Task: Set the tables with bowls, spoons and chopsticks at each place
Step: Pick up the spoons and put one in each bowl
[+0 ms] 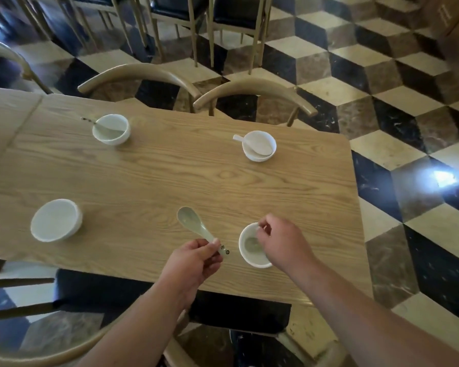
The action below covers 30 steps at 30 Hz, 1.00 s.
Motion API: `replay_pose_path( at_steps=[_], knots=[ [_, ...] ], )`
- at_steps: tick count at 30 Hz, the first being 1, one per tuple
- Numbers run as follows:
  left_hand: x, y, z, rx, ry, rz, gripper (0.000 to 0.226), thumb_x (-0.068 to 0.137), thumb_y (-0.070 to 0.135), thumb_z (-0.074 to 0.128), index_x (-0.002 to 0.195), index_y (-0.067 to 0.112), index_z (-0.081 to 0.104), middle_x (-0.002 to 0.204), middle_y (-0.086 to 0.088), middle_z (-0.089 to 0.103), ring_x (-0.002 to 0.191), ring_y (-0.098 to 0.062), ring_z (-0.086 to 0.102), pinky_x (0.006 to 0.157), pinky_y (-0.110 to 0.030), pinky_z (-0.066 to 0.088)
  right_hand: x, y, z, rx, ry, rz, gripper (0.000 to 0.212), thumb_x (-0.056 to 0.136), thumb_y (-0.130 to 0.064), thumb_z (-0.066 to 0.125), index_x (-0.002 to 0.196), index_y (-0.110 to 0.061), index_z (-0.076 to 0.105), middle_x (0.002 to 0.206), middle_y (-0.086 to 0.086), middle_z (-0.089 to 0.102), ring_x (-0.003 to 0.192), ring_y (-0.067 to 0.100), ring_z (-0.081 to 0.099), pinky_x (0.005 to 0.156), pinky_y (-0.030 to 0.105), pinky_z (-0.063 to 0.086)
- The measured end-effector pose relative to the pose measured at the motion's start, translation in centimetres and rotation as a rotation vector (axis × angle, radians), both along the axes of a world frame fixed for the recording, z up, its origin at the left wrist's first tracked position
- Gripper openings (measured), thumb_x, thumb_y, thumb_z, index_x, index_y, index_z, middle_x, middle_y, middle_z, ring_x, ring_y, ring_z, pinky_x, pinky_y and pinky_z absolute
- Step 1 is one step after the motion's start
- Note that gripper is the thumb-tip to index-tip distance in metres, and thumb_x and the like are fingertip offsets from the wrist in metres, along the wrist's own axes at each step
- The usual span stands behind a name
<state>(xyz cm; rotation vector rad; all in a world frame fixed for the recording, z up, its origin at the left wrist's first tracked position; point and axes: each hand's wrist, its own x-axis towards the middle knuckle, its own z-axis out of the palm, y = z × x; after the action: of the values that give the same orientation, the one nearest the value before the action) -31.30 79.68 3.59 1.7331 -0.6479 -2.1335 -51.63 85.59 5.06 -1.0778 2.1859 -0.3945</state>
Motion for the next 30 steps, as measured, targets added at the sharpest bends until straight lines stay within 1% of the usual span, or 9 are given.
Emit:
replay_pose_path(
  at_steps=[3, 6, 11, 14, 16, 19, 23, 27, 30],
  knots=[
    [2.7, -1.9, 0.2, 0.014, 0.069, 0.054, 0.013, 0.100, 0.011, 0.073, 0.106, 0.000, 0.072, 0.081, -0.011, 0.078, 0.071, -0.015, 0.074, 0.058, -0.021, 0.063, 7.4, -3.1, 1.4, 0.068, -0.423, -0.026, 0.023, 0.104, -0.031, 0.060, 0.099, -0.013, 0.073, 0.088, 0.008, 0.079, 0.069, 0.018, 0.069, 0.070, 0.038, 0.060],
    [7.6, -4.6, 0.2, 0.026, 0.108, 0.111, 0.020, 0.101, 0.010, 0.070, 0.114, -0.005, 0.071, 0.095, -0.018, 0.079, 0.077, -0.019, 0.077, 0.062, -0.022, 0.065, 13.9, -6.4, 1.1, 0.058, -0.575, -0.128, 0.026, 0.106, -0.028, 0.062, 0.099, -0.005, 0.072, 0.091, 0.018, 0.081, 0.062, 0.019, 0.069, 0.063, 0.037, 0.061],
    [18.2, -9.8, 0.3, 0.007, 0.075, 0.158, 0.022, 0.100, 0.020, 0.075, 0.107, 0.000, 0.077, 0.078, -0.009, 0.072, 0.063, -0.013, 0.066, 0.068, -0.028, 0.061, 24.1, -13.0, 1.3, 0.075, -0.543, -0.087, 0.024, 0.106, -0.024, 0.063, 0.099, -0.003, 0.072, 0.077, 0.008, 0.075, 0.057, 0.013, 0.065, 0.055, 0.027, 0.057],
    [23.1, -12.8, -1.0, 0.018, 0.079, 0.268, 0.021, 0.104, 0.020, 0.069, 0.105, 0.002, 0.078, 0.072, -0.004, 0.073, 0.058, -0.009, 0.066, 0.066, -0.028, 0.059, 29.9, -17.6, 0.5, 0.060, -0.407, 0.036, 0.022, 0.103, -0.029, 0.064, 0.090, -0.013, 0.072, 0.077, 0.005, 0.075, 0.063, 0.018, 0.067, 0.067, 0.039, 0.060],
    [25.3, -14.2, -2.0, 0.036, 0.100, 0.340, 0.020, 0.106, 0.017, 0.066, 0.109, 0.001, 0.079, 0.077, -0.005, 0.077, 0.061, -0.009, 0.070, 0.064, -0.026, 0.062, 32.7, -20.2, -0.2, 0.076, -0.287, 0.126, 0.021, 0.101, -0.032, 0.064, 0.090, -0.016, 0.073, 0.086, 0.007, 0.078, 0.078, 0.025, 0.070, 0.073, 0.039, 0.057],
    [27.1, -15.7, -3.2, 0.075, 0.121, 0.407, 0.016, 0.105, 0.013, 0.067, 0.107, 0.002, 0.078, 0.082, -0.007, 0.081, 0.068, -0.012, 0.075, 0.065, -0.025, 0.063, 35.4, -22.9, -1.6, 0.116, -0.209, 0.159, 0.020, 0.100, -0.031, 0.064, 0.095, -0.015, 0.076, 0.096, 0.007, 0.080, 0.091, 0.028, 0.074, 0.078, 0.036, 0.056],
    [27.9, -16.9, -4.7, 0.135, 0.108, 0.447, 0.015, 0.105, 0.013, 0.067, 0.102, 0.003, 0.077, 0.076, -0.006, 0.080, 0.067, -0.013, 0.076, 0.066, -0.025, 0.063, 36.6, -24.5, -3.9, 0.160, -0.178, 0.150, 0.018, 0.100, -0.029, 0.064, 0.092, -0.017, 0.074, 0.093, 0.005, 0.080, 0.090, 0.026, 0.075, 0.085, 0.044, 0.062],
    [28.0, -17.4, -5.8, 0.194, 0.066, 0.467, 0.013, 0.101, 0.013, 0.073, 0.099, 0.000, 0.078, 0.081, -0.011, 0.081, 0.071, -0.018, 0.076, 0.061, -0.024, 0.065, 37.1, -24.8, -5.6, 0.172, -0.191, 0.111, 0.019, 0.100, -0.024, 0.066, 0.085, -0.016, 0.074, 0.090, 0.010, 0.081, 0.089, 0.031, 0.077, 0.082, 0.046, 0.062],
    [28.0, -18.2, -6.6, 0.230, 0.043, 0.469, 0.017, 0.098, 0.015, 0.078, 0.100, -0.001, 0.078, 0.090, -0.015, 0.082, 0.071, -0.019, 0.076, 0.064, -0.026, 0.065, 37.6, -25.0, -6.2, 0.184, -0.172, 0.101, 0.019, 0.100, -0.027, 0.067, 0.088, -0.014, 0.074, 0.090, 0.010, 0.080, 0.089, 0.032, 0.076, 0.083, 0.047, 0.062]
  ],
)
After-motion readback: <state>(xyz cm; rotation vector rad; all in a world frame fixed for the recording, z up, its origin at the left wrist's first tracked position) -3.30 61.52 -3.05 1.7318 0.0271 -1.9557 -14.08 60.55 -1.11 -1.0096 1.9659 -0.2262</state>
